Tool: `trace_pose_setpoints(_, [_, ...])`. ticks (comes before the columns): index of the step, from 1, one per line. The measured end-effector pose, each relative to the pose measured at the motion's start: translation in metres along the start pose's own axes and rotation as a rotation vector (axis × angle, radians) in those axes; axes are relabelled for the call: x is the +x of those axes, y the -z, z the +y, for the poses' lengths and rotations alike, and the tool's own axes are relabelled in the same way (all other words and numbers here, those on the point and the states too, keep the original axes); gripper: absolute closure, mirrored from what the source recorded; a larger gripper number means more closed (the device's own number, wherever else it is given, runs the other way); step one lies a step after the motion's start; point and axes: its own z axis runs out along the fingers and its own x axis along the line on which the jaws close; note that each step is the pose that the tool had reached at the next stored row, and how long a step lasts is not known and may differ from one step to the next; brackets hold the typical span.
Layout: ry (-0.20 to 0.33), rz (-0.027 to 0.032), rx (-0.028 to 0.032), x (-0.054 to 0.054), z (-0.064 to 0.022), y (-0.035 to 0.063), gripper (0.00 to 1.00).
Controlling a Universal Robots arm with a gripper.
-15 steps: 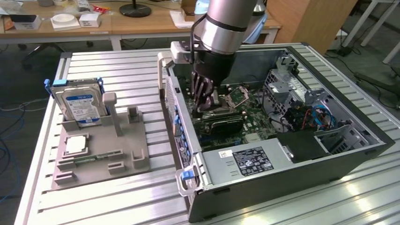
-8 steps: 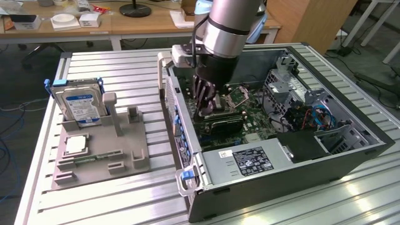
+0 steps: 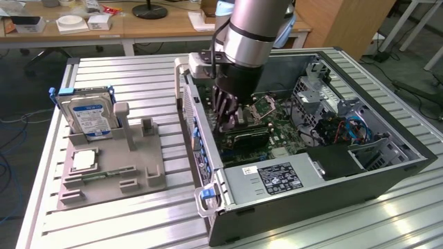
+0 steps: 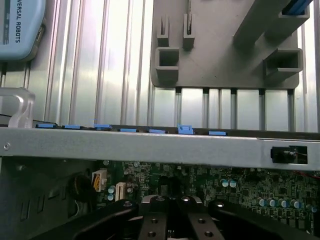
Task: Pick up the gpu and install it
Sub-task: 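Press down on the gpu until it lock into place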
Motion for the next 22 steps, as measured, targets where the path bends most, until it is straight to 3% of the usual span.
trace_pose_setpoints(10, [0.007, 0.0031, 0.0007, 0.0033, 0.0059, -0.0041, 0.90])
trace_pose_setpoints(22, [0.008, 0.0042, 0.0005, 0.0006, 0.0068, -0.0049, 0.90])
